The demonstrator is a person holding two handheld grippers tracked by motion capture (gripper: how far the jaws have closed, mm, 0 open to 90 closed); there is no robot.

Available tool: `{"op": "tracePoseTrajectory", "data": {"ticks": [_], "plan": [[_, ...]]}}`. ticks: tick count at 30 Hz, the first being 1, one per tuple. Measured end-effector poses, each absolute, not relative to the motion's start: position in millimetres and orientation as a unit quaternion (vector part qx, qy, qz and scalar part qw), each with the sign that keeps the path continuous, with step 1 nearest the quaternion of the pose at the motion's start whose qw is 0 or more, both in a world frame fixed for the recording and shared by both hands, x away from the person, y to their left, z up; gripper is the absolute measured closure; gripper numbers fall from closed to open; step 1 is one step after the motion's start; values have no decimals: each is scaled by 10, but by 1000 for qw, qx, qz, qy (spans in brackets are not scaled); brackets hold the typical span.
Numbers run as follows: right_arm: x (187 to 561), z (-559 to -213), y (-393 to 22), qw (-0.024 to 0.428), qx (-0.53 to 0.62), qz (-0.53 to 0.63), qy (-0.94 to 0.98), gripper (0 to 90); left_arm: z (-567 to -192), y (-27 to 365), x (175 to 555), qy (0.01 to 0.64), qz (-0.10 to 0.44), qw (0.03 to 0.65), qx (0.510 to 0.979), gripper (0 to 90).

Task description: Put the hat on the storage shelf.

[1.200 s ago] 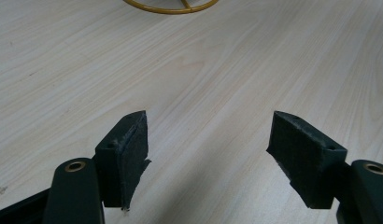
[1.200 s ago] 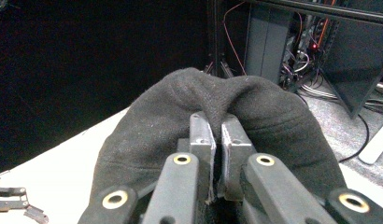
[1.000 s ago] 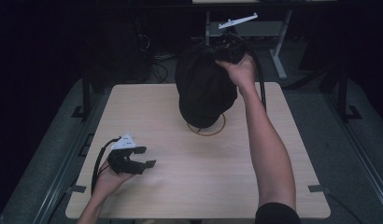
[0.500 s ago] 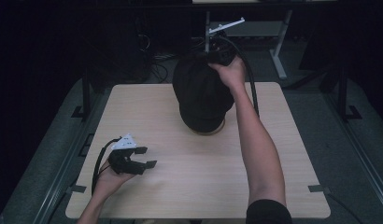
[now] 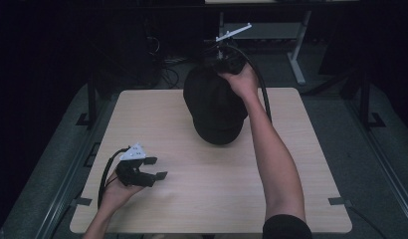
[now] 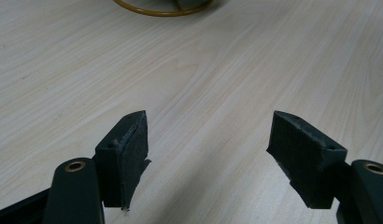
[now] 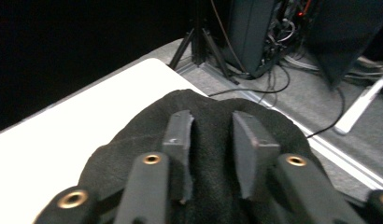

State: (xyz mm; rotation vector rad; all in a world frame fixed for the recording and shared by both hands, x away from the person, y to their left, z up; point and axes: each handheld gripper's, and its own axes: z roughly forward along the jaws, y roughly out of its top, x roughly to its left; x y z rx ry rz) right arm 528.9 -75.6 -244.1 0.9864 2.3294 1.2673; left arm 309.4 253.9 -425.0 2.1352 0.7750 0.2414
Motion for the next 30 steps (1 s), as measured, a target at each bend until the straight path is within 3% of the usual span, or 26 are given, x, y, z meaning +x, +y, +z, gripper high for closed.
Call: {"op": "tracePoseTrajectory", "data": {"ticks": [5,13,16,21,25,30], "plan": [[5259,-2431,-745,153,345,433,818,552,-4252,2536,3095,310,94,418,849,279],[5219,-2429,-745,158,342,430,820,544,-4251,2533,3095,308,94,419,849,278],[5211,-2429,-750,157,343,433,819,603,-4255,2531,3096,308,93,419,849,278],[5209,-2443,-705,152,332,438,822,785,-4257,2527,3095,309,92,419,849,278],[5206,-2447,-681,154,330,436,823,793,-4256,2525,3093,309,91,421,848,278],[5198,-2441,-728,149,333,441,820,733,-4263,2512,3095,308,90,419,849,278]]}}
